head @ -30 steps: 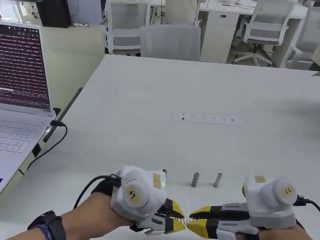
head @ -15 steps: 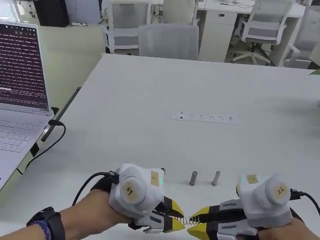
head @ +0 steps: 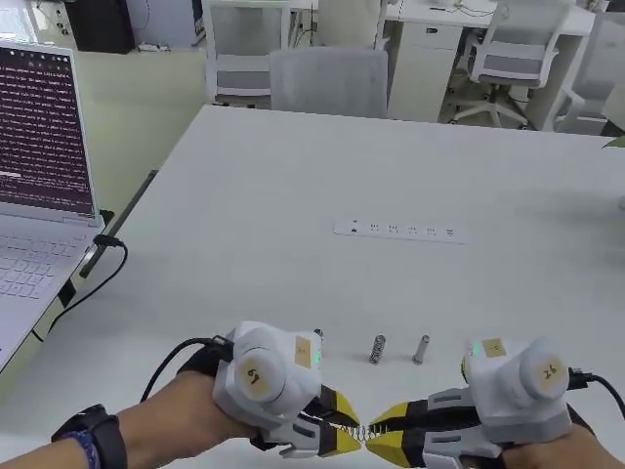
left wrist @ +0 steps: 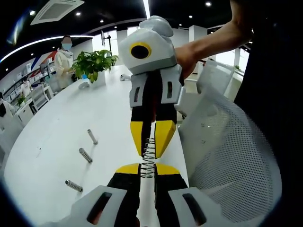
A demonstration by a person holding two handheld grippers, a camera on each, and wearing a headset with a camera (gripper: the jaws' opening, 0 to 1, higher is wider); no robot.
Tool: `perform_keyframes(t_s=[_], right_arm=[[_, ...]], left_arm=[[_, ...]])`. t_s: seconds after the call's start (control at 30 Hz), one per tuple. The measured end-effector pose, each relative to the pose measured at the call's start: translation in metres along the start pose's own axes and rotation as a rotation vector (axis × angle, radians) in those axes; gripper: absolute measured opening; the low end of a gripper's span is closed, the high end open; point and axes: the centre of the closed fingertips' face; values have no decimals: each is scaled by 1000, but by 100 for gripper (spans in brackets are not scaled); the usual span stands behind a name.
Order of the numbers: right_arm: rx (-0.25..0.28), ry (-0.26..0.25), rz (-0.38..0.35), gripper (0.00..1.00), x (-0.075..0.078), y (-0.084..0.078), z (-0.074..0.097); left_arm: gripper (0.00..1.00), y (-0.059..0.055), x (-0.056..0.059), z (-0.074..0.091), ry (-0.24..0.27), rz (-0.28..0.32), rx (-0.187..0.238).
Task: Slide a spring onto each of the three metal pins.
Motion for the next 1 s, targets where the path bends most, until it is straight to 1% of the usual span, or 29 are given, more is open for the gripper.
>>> perform_keyframes(t_s=[0.13, 0.17, 0.23, 0.27, 0.37, 0.5, 0.6, 0.8, 0.93, 1.0], right_arm=[[-21, 2, 11, 8, -1, 0, -1], [-26, 3, 14, 8, -1, 0, -2], [-17, 10, 9, 8, -1, 3, -1], [-16, 10, 7, 8, -1, 4, -1], [-39, 18, 23, 8, -3, 3, -1], [-46, 17, 19, 8, -3, 2, -1], [-47, 11, 21, 8, -2, 4, -1], [-62, 6, 29, 8, -1, 5, -1], [-71, 3, 32, 8, -1, 5, 0], [-74, 3, 35, 8, -2, 6, -1]], left_arm=[[3, -3, 0, -3, 7, -9, -13], [3, -4, 0, -5, 14, -17, -22], [5, -12, -1, -6, 23, -38, -60], [6, -14, -1, -7, 24, -39, -67], [5, -15, -1, -7, 37, -33, -61], [4, -15, -2, -6, 46, -30, -63], [4, -12, -4, -5, 52, -21, -51], [4, -9, -4, -6, 55, -12, -44], [5, -8, -2, -7, 56, -18, -45], [3, -7, -2, -8, 59, -27, -45]])
Point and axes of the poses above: the centre of the closed fingertips' face, and the gripper's own axes: z roughly backward along the fingers, x roughly to its right, y roughly out of its top, and after that the axes turned 14 degrees about z, right-handed
